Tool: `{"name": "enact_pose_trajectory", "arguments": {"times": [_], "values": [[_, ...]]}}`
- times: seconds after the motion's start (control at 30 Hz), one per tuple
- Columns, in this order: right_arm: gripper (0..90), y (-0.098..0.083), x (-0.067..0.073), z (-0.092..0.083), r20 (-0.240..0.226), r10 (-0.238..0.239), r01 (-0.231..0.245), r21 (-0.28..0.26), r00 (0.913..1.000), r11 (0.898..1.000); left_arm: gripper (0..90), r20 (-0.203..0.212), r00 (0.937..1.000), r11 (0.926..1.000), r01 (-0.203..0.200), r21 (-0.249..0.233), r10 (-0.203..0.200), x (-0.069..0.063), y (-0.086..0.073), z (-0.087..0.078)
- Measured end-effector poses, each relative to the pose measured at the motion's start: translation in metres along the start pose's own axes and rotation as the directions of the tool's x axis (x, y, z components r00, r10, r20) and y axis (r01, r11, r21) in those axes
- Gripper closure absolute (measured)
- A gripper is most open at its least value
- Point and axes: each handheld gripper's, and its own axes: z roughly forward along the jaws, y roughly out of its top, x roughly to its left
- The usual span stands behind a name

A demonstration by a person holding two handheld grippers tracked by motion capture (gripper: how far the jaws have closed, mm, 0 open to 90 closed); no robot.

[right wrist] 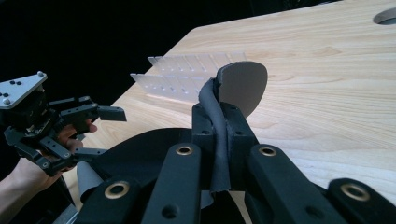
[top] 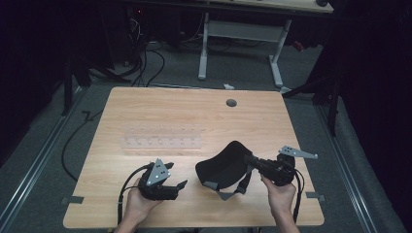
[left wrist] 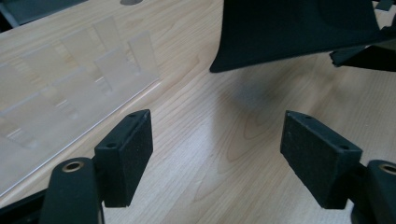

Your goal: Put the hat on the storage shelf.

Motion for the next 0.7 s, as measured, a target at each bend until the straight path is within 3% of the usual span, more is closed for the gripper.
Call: {"name": "enact_pose_trajectory", "arguments": {"times": [0.33, 0.37, 0.47, 0.7], "values": [[85.9, 0.003, 0.005, 0.01, -0.019, 0.005, -0.005, 0.02, 0.9998, 1.0, 26.0, 0.033, 0.9993, 0.9998, -0.017, 0.011, 0.017, -0.01, -0.001, 0.002], [85.8, 0.003, 0.007, 0.013, -0.023, 0.009, -0.009, 0.026, 0.9997, 1.0, 26.2, 0.031, 0.9987, 0.9991, -0.041, 0.014, 0.04, -0.013, -0.002, 0.003], [85.8, 0.003, 0.008, 0.017, -0.031, 0.009, -0.008, 0.034, 0.9995, 0.999, 26.3, 0.04, 0.9976, 0.9981, -0.058, 0.023, 0.057, -0.016, -0.002, 0.003], [85.8, 0.004, 0.014, 0.024, -0.049, 0.007, -0.005, 0.044, 0.9988, 0.999, 27.8, 0.054, 0.9966, 0.9979, -0.063, 0.018, 0.062, -0.02, -0.001, 0.005]]}}
